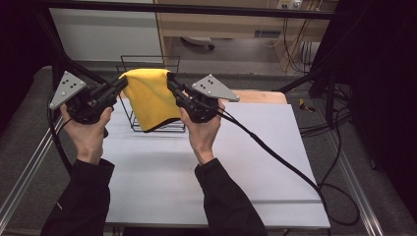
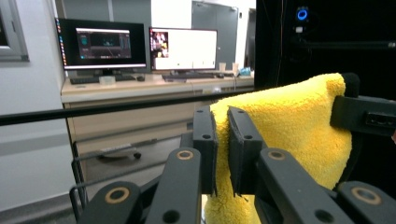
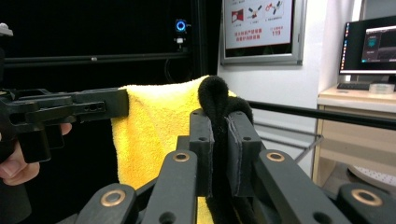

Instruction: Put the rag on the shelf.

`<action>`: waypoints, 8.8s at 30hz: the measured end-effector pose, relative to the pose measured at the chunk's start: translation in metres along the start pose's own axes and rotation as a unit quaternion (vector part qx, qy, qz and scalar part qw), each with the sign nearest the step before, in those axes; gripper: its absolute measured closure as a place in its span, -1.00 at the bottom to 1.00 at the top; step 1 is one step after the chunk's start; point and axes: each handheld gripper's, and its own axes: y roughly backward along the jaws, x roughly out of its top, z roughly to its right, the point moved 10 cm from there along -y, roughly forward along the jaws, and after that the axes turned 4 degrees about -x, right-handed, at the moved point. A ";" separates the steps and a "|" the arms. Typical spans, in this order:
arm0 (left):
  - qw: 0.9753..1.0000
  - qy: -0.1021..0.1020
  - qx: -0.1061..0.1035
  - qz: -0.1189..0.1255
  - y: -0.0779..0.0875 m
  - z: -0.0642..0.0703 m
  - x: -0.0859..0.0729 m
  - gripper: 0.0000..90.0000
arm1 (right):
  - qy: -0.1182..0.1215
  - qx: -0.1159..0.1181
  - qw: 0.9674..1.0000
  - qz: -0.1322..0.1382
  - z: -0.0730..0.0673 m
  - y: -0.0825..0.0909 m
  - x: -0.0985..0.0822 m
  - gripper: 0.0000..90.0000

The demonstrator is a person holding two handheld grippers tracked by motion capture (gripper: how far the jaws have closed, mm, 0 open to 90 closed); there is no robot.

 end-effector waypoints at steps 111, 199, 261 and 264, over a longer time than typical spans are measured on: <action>0.999 -0.043 0.019 -0.012 -0.077 -0.101 0.023 0.84 | -0.003 -0.027 0.999 -0.023 0.038 -0.112 0.013 0.82; 0.976 0.000 -0.039 -0.215 -0.043 -0.050 -0.080 1.00 | 0.056 0.046 0.983 -0.168 0.006 -0.081 -0.042 0.84; 0.947 0.006 -0.082 -0.311 0.035 0.006 -0.245 -0.86 | -0.021 0.004 0.952 -0.306 0.121 0.131 -0.182 -0.99; 0.946 0.012 -0.088 -0.311 0.040 0.009 -0.255 -0.86 | -0.024 0.002 0.948 -0.318 0.128 0.147 -0.197 -0.99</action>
